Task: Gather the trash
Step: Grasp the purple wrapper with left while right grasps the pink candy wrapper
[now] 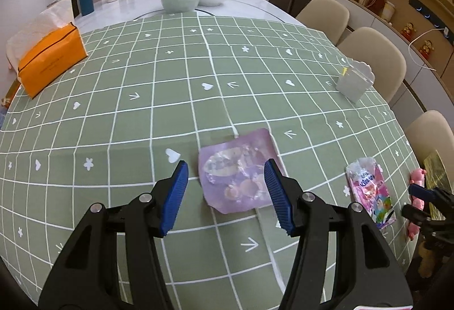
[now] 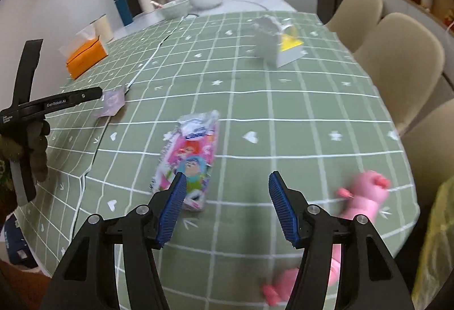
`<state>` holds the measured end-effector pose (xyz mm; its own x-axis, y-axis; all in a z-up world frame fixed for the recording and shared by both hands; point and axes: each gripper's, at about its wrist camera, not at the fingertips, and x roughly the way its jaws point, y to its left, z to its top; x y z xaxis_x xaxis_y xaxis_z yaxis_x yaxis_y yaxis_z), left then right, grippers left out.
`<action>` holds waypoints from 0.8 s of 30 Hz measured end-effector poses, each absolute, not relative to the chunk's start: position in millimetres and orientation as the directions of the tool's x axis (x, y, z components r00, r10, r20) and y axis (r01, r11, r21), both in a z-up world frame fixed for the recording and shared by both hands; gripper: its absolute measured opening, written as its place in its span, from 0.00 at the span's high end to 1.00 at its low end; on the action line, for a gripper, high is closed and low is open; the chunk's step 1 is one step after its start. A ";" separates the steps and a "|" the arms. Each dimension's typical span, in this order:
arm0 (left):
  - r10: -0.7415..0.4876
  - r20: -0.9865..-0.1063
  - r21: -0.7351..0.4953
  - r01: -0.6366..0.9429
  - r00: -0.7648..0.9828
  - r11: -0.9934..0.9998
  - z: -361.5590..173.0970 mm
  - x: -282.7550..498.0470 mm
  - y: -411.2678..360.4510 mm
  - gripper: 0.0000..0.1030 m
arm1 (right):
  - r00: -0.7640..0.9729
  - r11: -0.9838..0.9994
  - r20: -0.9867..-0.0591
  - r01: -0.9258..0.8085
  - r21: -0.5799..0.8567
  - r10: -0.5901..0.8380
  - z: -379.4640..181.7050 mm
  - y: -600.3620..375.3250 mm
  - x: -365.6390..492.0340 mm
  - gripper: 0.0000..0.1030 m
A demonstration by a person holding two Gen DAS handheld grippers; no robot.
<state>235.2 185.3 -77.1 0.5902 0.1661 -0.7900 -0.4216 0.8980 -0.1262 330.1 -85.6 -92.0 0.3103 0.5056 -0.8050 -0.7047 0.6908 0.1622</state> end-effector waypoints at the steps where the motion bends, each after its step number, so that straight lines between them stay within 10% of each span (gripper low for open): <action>1: 0.164 -0.790 -0.127 -0.419 0.591 0.899 -77.3 235.1 184.5 0.48 | 0.310 0.691 -0.806 -0.705 0.160 0.503 -94.2 -80.0 331.2 0.45; 12: 0.094 -0.793 -0.205 -0.408 0.603 0.890 -86.1 233.2 201.3 0.48 | 0.252 0.653 -0.805 -0.728 0.207 0.537 -118.9 -36.1 352.3 0.45; 17: 0.084 -0.808 -0.212 -0.421 0.583 0.882 -95.2 244.7 216.6 0.48 | 0.247 0.614 -0.832 -0.777 0.136 0.497 -115.2 -34.4 337.7 0.90; 24: 0.028 -0.831 -0.250 -0.418 0.555 0.873 -105.5 258.6 207.1 0.49 | 0.281 0.701 -0.792 -0.671 0.242 0.542 -97.3 -98.2 330.5 0.91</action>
<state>258.6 207.1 -105.5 0.5549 0.0276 -0.8315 -0.4183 0.8731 -0.2502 330.5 -98.2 -97.3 0.2808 0.5418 -0.7922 -0.6710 0.7010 0.2416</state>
